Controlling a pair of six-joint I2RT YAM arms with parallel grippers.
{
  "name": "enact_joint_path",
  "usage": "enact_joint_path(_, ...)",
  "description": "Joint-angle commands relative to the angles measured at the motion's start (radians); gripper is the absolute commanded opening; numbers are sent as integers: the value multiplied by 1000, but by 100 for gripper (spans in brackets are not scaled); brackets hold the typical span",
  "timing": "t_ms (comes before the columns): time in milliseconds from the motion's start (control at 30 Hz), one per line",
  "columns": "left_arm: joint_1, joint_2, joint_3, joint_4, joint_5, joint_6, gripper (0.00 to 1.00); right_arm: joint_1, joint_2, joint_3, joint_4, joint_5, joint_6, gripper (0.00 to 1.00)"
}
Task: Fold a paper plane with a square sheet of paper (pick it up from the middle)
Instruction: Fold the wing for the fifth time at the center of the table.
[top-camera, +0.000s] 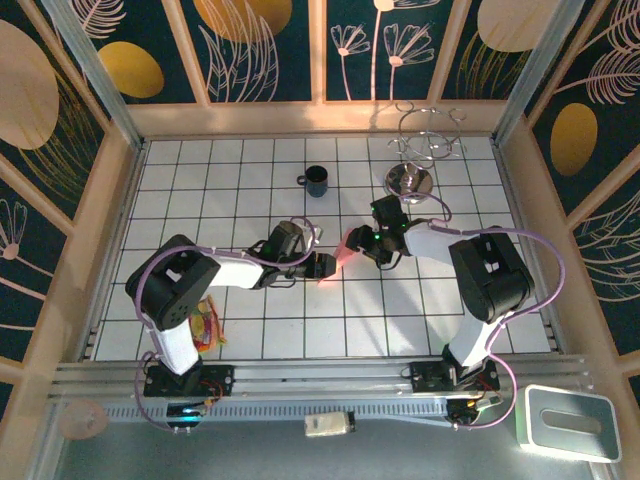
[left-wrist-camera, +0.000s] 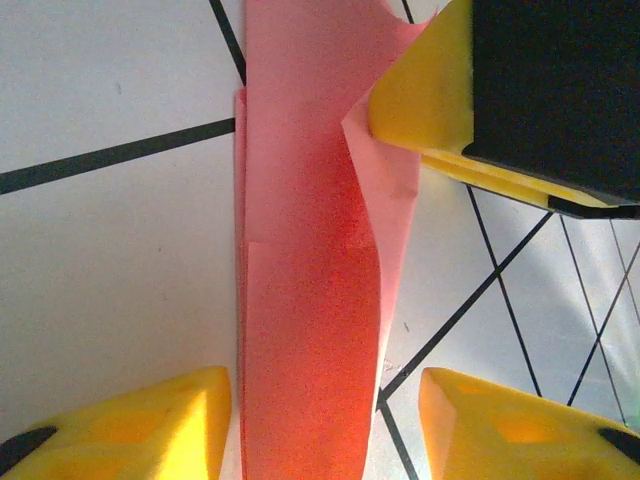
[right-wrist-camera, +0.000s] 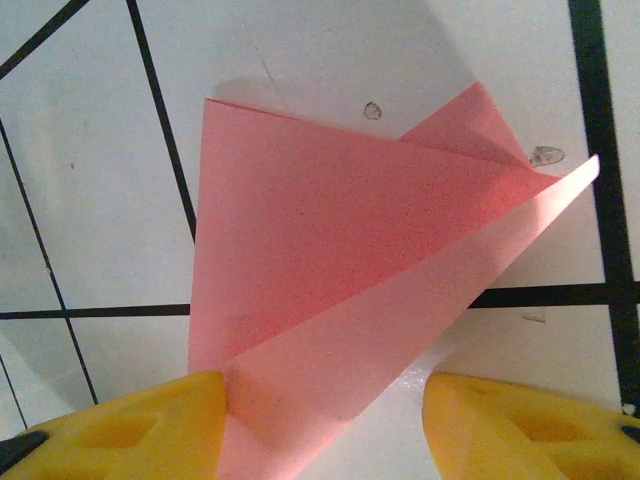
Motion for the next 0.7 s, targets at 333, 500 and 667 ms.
enact_joint_path(333,-9,104,58,-108,5,35,45,23,133,-6,32,43,25,56)
enact_joint_path(500,-12,127,72,-159,-12,61,46,25,151,11,-5,55,38,55)
enact_joint_path(667,-14,143,84,-213,-56,89,43,27,176,29,-37,57,60,55)
